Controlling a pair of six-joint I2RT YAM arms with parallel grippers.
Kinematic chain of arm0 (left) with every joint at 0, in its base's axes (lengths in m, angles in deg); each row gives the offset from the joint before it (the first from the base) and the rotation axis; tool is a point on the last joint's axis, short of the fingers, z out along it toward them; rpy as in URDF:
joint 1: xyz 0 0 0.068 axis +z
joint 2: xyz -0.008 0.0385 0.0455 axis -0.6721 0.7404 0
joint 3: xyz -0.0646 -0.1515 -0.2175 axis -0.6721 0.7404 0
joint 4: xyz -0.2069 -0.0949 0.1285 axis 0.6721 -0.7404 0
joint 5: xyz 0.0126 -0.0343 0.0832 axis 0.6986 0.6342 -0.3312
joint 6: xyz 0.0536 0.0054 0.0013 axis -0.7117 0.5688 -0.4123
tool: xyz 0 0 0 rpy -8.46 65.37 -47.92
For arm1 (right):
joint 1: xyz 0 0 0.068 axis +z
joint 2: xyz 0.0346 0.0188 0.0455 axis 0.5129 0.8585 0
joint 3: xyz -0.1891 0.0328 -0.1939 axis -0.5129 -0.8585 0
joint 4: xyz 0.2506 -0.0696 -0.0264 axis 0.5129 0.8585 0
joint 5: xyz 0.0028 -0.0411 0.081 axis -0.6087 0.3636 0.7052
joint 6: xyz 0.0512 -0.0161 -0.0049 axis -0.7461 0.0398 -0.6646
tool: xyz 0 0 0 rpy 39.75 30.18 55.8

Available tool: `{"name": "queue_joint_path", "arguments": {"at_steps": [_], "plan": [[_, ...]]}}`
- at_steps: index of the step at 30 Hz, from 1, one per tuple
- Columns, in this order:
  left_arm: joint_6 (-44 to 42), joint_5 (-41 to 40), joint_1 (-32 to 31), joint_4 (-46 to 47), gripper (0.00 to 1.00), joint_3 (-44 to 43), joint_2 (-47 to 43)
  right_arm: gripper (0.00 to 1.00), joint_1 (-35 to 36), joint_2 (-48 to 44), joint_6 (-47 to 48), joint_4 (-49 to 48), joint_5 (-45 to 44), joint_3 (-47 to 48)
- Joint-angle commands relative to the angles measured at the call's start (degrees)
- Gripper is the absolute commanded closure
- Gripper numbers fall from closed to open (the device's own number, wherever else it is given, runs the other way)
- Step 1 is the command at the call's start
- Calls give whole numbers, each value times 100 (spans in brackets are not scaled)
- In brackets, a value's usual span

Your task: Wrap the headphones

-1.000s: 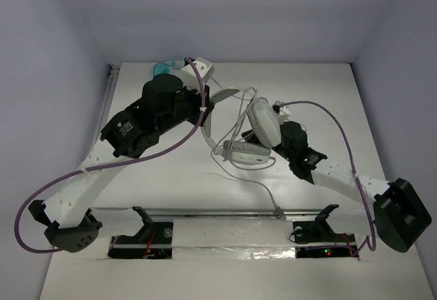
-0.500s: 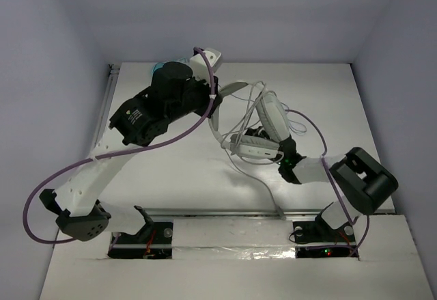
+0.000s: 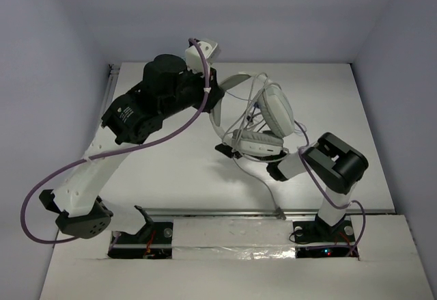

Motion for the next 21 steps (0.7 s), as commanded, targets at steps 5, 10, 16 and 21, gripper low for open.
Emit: {"name": "queue_joint_path", "arguments": {"at_steps": [5,10,16,21], "plan": [[205,-588,211,533,100,-624,206,86,540,-8,-248,-626,-148,-238],[372,-634,887,963,100,-537,364,100,1304,-131,-319,-328,-464,-484],[530,-974,1591,1332,100,-336,514,100,1885,-640,-337,295,-921,-739],[644,-1518,1688,1806,100,183,453,100,2491,-1114,-249,1497,-1124,-555]]}}
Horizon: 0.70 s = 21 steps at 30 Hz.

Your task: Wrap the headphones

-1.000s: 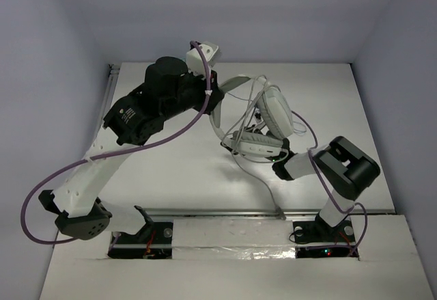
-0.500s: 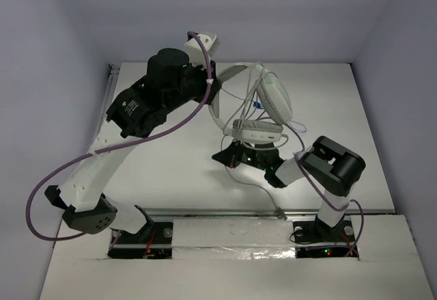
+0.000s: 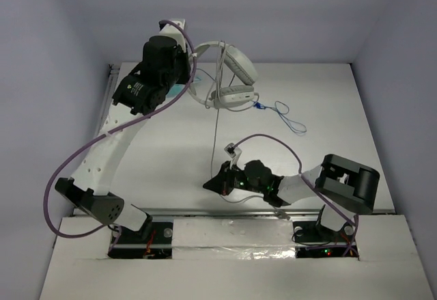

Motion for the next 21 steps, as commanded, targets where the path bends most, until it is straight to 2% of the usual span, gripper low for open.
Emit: {"name": "queue_joint_path", "arguments": {"at_steps": [1,5,6,8,10,12,16,21], "plan": [[454,-528,53,1409,100,399,-312,100,430,-247,109,1084,-285,216],[454,-1065,53,1779,100,1087,-427,100,1072,-484,346,2306,-662,805],[393,-1266,53,1779,100,1166,-418,100,1343,-555,399,2943,-811,963],[314,-1617,53,1736,100,1386,-427,100,1573,-835,548,3580,-1250,1376],[200,-1689,53,1753,100,1709,-488,100,1792,-1055,575,4511,-1488,1753],[112,-1899,-129,1709,100,1939,-550,100,1855,-1415,637,5483,-1621,2053],[85,-2366,-447,1491,100,2930,-848,100,1917,-1969,856,7104,-1998,2826],[129,-2112,-579,1376,100,4065,-1314,100,1917,-2497,1296,8817,-2938,3854]]}}
